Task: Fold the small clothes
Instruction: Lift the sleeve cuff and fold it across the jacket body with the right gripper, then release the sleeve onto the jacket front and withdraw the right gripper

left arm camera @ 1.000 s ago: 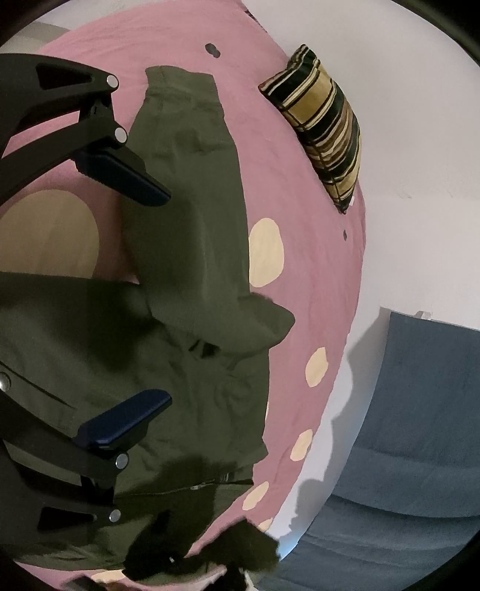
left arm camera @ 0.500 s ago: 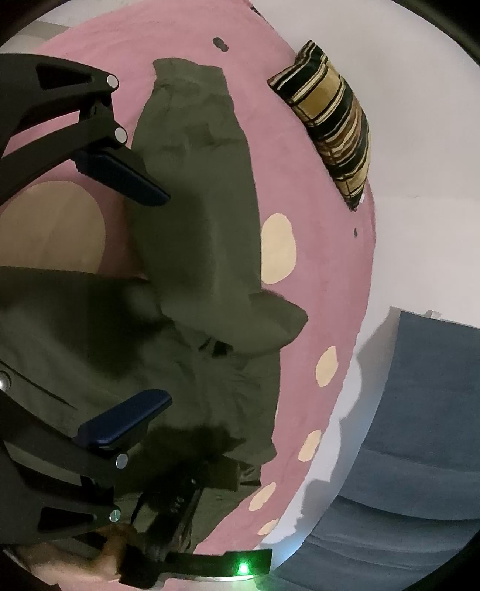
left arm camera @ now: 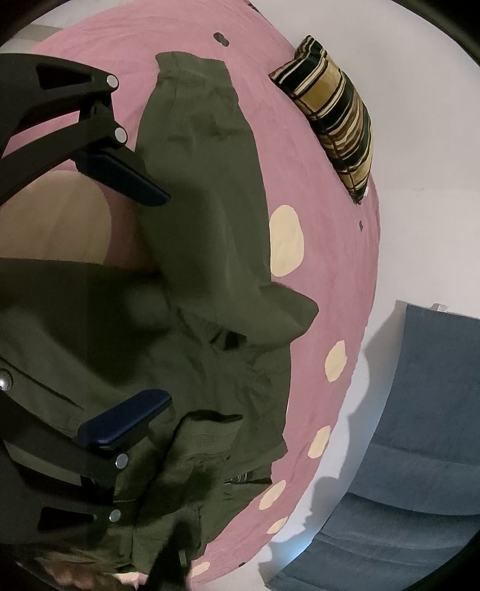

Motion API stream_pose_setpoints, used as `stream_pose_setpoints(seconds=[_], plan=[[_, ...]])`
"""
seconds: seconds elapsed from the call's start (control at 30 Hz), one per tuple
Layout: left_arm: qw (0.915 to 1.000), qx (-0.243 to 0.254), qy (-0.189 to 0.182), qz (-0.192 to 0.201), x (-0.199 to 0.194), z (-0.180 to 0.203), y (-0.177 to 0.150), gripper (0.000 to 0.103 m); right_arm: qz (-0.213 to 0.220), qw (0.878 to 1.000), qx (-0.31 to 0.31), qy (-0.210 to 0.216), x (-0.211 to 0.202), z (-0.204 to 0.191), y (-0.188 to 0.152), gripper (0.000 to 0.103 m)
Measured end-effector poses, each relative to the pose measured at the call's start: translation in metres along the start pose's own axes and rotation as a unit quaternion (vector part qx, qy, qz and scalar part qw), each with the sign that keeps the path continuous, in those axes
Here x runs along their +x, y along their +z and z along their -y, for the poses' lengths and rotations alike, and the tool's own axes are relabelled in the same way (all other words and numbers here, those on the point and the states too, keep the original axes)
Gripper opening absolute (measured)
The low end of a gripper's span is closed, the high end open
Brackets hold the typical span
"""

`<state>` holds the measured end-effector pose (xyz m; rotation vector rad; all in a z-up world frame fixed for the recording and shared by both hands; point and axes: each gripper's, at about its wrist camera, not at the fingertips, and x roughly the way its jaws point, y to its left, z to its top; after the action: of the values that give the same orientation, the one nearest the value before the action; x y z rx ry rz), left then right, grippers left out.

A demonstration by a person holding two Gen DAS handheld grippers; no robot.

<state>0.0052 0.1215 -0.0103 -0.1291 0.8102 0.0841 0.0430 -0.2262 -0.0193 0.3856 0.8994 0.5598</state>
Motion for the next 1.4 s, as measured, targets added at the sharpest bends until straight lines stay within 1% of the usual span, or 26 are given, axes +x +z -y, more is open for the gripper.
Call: stream_pose_setpoints(seconds=[0.03,0.07,0.1,0.13,0.17,0.2,0.23,0.27,0.33,0.4,0.43,0.47,0.5,0.57,0.6,0.67,0.77,0.9,0.97,1.03,1.1,1.2,1.27,1.4], plan=[[1.0000,0.000,0.000,-0.001,0.000,0.001,0.000,0.099,0.024,1.000,0.013,-0.014,-0.027,0.017,-0.001,0.062],[1.0000,0.001,0.000,-0.002,0.001,0.001,-0.001,0.099,0.040,0.999,0.023,-0.026,-0.044,0.031,-0.002,0.063],[1.0000,0.002,0.000,-0.003,0.002,0.003,-0.001,0.099,0.061,0.996,0.040,-0.047,-0.067,0.051,-0.005,0.063],[1.0000,0.003,0.000,-0.003,0.002,0.004,-0.002,0.099,0.074,0.994,0.053,-0.064,-0.081,0.066,-0.007,0.064],[1.0000,0.004,0.000,-0.003,0.002,0.004,-0.002,0.099,0.092,0.988,0.077,-0.099,-0.101,0.092,-0.012,0.064],[1.0000,0.005,0.000,-0.003,0.003,0.006,-0.003,0.099,0.100,0.981,0.097,-0.131,-0.113,0.111,-0.015,0.064],[1.0000,0.006,-0.001,-0.004,0.003,0.007,-0.003,0.099,0.109,0.970,0.128,-0.174,-0.128,0.137,-0.023,0.064],[1.0000,0.007,-0.001,-0.004,0.004,0.009,-0.004,0.099,0.110,0.965,0.147,-0.189,-0.133,0.153,-0.028,0.064],[0.9999,0.013,0.001,-0.007,0.006,0.012,-0.006,0.099,0.093,0.957,0.187,-0.202,-0.136,0.186,-0.042,0.064],[0.9998,0.015,0.003,-0.011,0.008,0.014,-0.007,0.099,0.077,0.958,0.203,-0.189,-0.131,0.203,-0.049,0.064],[0.9998,0.014,0.004,-0.012,0.009,0.015,-0.008,0.099,0.065,0.960,0.206,-0.180,-0.125,0.208,-0.053,0.061],[0.9998,0.014,0.004,-0.014,0.009,0.016,-0.008,0.099,0.058,0.961,0.204,-0.177,-0.122,0.210,-0.055,0.050],[0.9998,0.014,0.004,-0.015,0.010,0.017,-0.009,0.099,0.050,0.963,0.199,-0.177,-0.118,0.212,-0.056,0.045],[0.9997,0.015,0.004,-0.016,0.011,0.019,-0.010,0.099,0.040,0.965,0.179,-0.185,-0.110,0.212,-0.055,0.029],[0.9997,0.017,0.004,-0.017,0.011,0.020,-0.010,0.099,0.037,0.966,0.173,-0.189,-0.109,0.213,-0.053,0.026],[0.9997,0.018,0.004,-0.018,0.012,0.021,-0.011,0.099,0.037,0.967,0.178,-0.179,-0.110,0.218,-0.053,0.021],[0.9996,0.021,0.003,-0.018,0.013,0.021,-0.011,0.099,0.041,0.968,0.186,-0.167,-0.112,0.229,-0.056,0.019],[0.9997,0.018,0.002,-0.018,0.013,0.020,-0.011,0.099,0.045,0.969,0.186,-0.155,-0.118,0.229,-0.056,0.020],[0.9997,0.018,0.001,-0.014,0.013,0.019,-0.011,0.099,0.049,0.970,0.198,-0.136,-0.127,0.230,-0.055,0.023],[0.9998,0.019,0.000,-0.009,0.012,0.018,-0.010,0.099,0.066,0.969,0.205,-0.120,-0.137,0.232,-0.050,0.028],[0.9998,0.019,-0.003,-0.003,0.011,0.017,-0.010,0.099,0.087,0.966,0.215,-0.111,-0.146,0.237,-0.040,0.029],[0.9998,0.017,-0.004,0.002,0.010,0.015,-0.008,0.099,0.103,0.960,0.237,-0.109,-0.149,0.254,-0.017,0.029],[0.9999,0.014,-0.002,0.003,0.010,0.013,-0.007,0.099,0.111,0.957,0.243,-0.110,-0.144,0.262,0.001,0.029],[1.0000,0.000,0.000,0.000,0.013,0.006,-0.005,0.099,0.117,0.957,0.243,-0.103,-0.129,0.270,0.030,0.029]])
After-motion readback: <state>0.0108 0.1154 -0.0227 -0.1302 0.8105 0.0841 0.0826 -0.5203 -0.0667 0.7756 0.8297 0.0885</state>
